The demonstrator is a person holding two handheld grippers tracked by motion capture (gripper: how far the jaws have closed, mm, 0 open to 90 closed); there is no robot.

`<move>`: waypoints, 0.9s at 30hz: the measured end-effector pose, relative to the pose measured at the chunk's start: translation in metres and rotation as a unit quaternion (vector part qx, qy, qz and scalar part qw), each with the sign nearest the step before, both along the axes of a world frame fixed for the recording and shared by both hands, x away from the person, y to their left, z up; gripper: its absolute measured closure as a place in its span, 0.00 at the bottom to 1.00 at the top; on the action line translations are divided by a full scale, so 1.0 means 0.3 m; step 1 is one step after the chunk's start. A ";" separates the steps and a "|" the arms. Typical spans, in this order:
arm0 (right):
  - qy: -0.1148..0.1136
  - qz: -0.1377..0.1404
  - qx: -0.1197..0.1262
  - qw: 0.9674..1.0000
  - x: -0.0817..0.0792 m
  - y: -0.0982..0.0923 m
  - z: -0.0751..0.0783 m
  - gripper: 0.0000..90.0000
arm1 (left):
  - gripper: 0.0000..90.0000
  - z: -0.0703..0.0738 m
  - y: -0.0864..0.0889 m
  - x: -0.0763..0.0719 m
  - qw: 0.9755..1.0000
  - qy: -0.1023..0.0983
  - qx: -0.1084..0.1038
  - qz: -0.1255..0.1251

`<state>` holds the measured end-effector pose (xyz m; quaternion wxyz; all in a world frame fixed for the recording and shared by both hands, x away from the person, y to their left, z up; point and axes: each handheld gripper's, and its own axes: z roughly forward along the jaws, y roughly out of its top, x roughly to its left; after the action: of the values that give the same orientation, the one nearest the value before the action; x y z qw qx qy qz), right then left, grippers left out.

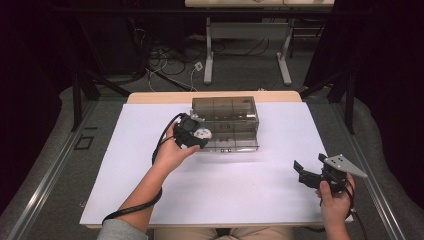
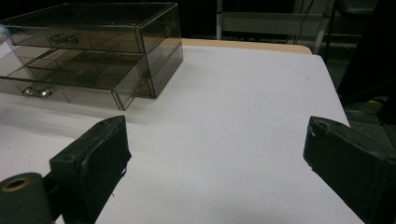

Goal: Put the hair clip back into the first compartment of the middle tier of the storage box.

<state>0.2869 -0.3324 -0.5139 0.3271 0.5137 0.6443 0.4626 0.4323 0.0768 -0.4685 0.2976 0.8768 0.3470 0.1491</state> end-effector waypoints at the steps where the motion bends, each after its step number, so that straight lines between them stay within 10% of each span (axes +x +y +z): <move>1: 0.000 0.000 0.000 1.000 0.000 -0.001 0.000 0.07 | 0.43 -0.001 -0.002 0.002 1.000 0.003 0.002 0.000; 27: -0.002 -0.001 0.002 1.000 0.003 0.002 -0.005 0.07 | 0.42 -0.056 -0.030 0.040 1.000 0.015 0.017 0.003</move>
<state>0.2878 -0.3318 -0.5155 0.3272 0.5141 0.6423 0.4649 0.4443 0.0676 -0.4852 0.2766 0.8828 0.3517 0.1433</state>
